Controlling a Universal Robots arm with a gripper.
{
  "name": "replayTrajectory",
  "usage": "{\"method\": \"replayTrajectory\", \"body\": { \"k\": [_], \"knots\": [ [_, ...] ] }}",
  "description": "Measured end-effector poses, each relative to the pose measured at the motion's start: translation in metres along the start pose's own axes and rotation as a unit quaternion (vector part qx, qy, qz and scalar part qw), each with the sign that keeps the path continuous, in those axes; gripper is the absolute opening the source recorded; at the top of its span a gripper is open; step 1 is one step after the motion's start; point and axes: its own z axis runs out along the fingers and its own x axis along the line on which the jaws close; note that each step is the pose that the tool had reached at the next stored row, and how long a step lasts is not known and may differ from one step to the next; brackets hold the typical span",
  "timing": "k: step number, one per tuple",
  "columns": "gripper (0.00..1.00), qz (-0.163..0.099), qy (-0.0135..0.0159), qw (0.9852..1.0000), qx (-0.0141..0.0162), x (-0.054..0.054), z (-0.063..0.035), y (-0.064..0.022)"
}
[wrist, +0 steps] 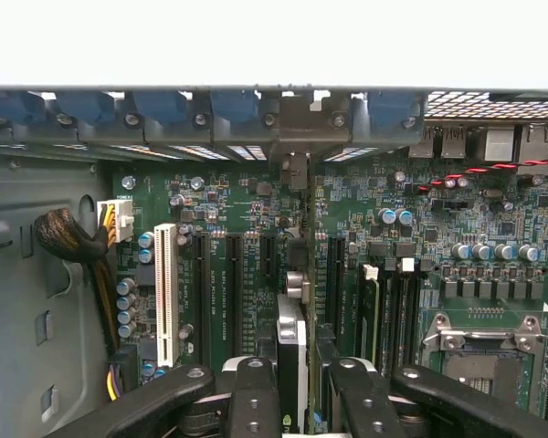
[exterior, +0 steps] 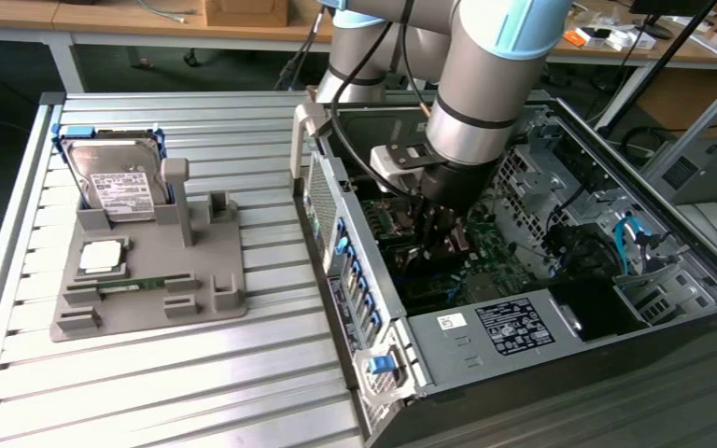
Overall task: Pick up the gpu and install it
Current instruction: 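Insert the gpu into the slot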
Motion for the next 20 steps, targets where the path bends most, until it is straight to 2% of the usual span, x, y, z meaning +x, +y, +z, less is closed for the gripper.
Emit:
{"method": "replayTrajectory", "body": {
  "k": [11,15,20],
  "knots": [
    [0.27,0.0,0.0001,1.0,0.0,-0.0002,0.0009,0.0],
    [0.27,0.0,0.0059,1.0,0.0,-0.0003,0.001,0.0],
    [0.27,0.0,0.0064,1.0,-0.0001,-0.0017,0.001,0.0]
  ]
}}
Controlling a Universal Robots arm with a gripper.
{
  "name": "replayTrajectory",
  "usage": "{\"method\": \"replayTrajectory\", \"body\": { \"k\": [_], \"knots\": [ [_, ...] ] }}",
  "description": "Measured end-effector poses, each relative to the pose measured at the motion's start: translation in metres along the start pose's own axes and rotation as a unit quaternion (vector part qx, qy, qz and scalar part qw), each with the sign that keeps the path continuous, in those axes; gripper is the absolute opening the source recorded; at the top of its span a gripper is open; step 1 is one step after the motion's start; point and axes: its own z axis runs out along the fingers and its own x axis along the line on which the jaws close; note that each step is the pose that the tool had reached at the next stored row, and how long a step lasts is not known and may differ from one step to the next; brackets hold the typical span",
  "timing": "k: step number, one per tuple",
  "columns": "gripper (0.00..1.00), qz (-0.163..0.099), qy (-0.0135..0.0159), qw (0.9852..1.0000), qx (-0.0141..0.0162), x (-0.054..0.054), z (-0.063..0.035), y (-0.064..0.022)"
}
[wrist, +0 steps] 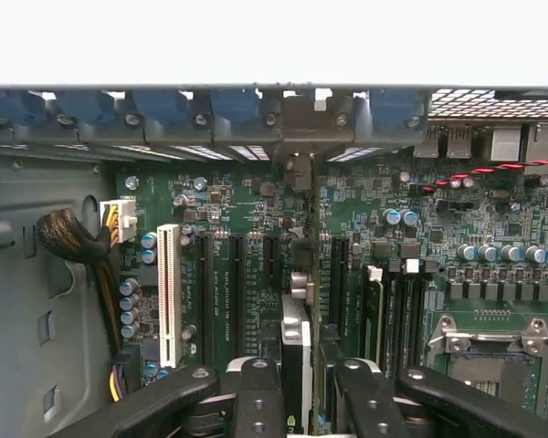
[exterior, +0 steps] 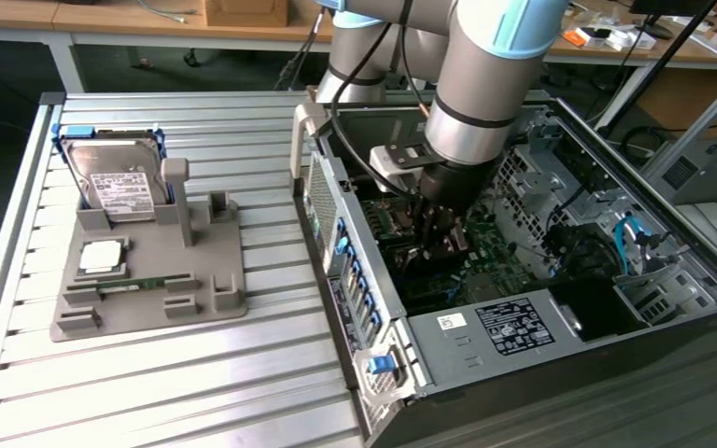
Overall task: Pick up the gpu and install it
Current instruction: 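Insert the gpu into the slot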
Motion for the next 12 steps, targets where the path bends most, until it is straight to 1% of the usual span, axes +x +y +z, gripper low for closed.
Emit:
{"method": "replayTrajectory", "body": {
  "k": [4,8,10,12],
  "knots": [
    [0.27,0.0,0.0,1.0,-0.0001,-0.001,0.0002,0.0],
    [0.27,0.0,-0.0009,1.0,0.0,-0.0011,-0.0003,0.0],
    [0.27,0.0,-0.0024,1.0,0.0001,-0.001,-0.0014,0.0],
    [0.27,0.001,-0.0049,1.0,0.0001,-0.001,-0.0016,-0.0001]
  ]
}}
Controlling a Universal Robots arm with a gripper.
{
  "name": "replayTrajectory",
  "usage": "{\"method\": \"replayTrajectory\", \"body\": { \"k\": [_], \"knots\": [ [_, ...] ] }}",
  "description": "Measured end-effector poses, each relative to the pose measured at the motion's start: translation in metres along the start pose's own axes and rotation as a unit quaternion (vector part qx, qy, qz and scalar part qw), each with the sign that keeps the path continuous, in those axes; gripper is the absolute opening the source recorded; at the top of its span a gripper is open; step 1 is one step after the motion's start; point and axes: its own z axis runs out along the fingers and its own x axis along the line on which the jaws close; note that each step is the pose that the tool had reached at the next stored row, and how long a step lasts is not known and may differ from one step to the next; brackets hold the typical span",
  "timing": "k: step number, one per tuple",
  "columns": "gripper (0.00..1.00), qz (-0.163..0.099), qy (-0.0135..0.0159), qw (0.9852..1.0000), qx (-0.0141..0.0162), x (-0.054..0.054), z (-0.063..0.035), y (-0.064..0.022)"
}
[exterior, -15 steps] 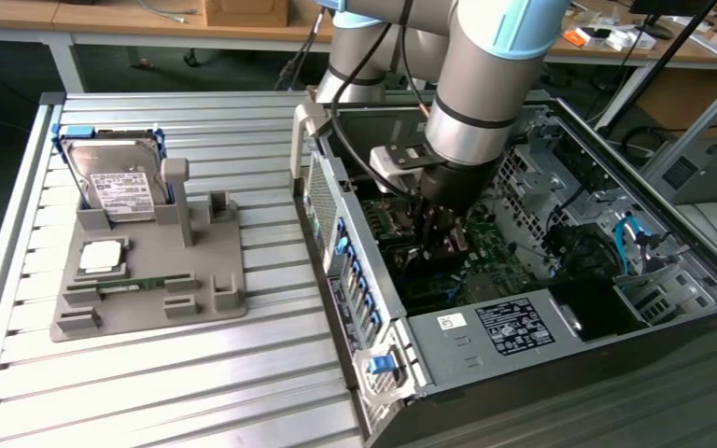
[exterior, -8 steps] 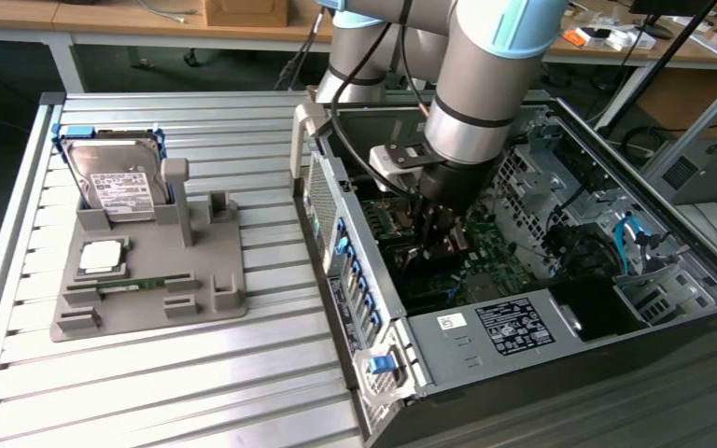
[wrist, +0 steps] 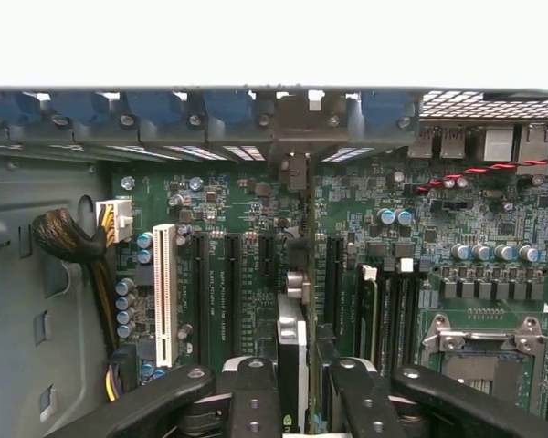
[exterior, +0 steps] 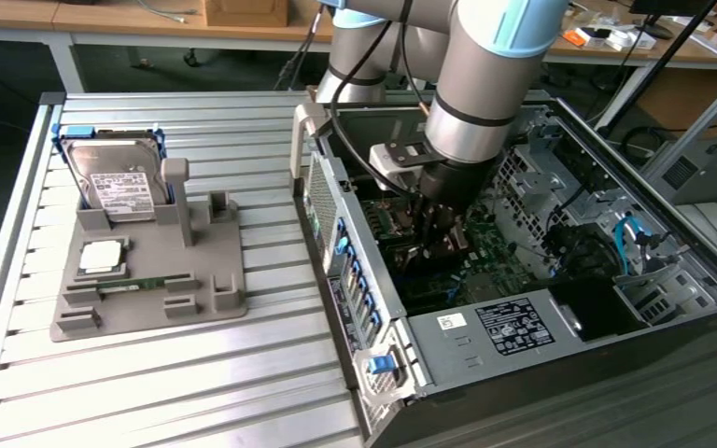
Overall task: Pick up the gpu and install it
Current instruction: 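Insert the gpu into the slot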
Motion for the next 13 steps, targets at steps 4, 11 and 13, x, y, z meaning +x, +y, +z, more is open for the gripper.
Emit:
{"method": "replayTrajectory", "body": {
  "k": [4,11,13],
  "knots": [
    [0.27,0.0,-0.0056,1.0,0.0001,0.0002,0.0004,0.0],
    [0.27,0.0,-0.0081,1.0,-0.0009,0.0002,0.0027,0.0002],
    [0.27,0.0,-0.0082,1.0,-0.0009,0.0001,0.0031,0.0001]
  ]
}}
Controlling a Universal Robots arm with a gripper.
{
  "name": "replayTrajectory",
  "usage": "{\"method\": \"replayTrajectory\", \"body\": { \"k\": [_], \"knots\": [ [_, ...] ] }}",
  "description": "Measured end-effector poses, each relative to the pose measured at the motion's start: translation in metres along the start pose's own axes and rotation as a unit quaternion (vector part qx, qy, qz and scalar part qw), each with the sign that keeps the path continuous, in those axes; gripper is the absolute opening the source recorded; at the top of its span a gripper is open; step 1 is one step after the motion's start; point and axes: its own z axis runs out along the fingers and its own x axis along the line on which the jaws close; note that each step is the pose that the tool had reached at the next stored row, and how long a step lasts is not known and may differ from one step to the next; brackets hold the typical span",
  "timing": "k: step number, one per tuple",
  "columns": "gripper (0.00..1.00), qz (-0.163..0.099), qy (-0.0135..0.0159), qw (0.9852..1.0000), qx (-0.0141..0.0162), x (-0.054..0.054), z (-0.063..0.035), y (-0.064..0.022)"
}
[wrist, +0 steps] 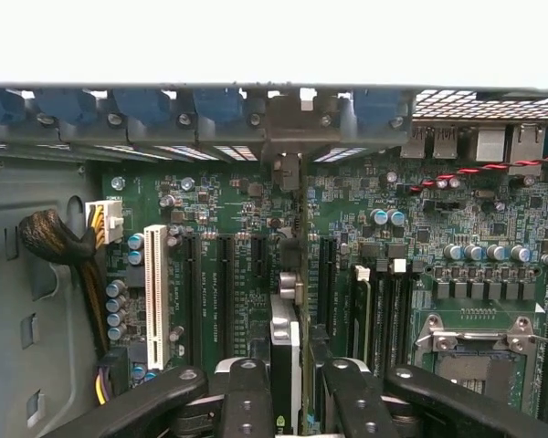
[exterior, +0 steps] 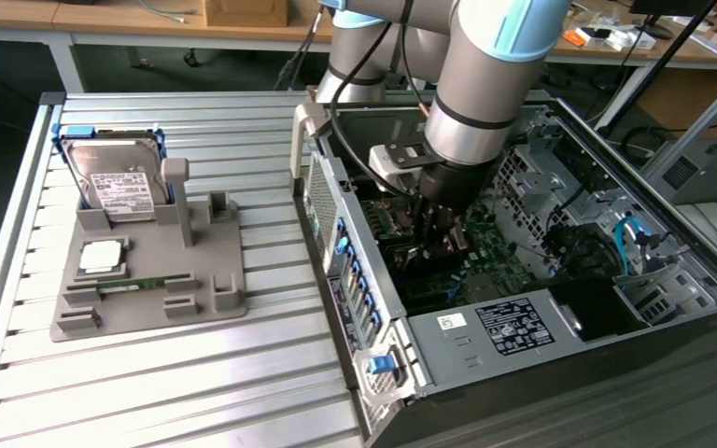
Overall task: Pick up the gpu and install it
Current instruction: 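Insert the gpu into the slot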
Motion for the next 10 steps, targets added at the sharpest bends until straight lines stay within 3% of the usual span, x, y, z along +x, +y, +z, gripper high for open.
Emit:
{"method": "replayTrajectory", "body": {
  "k": [10],
  "knots": [
    [0.27,0.0,-0.0001,1.0,0.0001,0.0,-0.0011,-0.0005]
  ]
}}
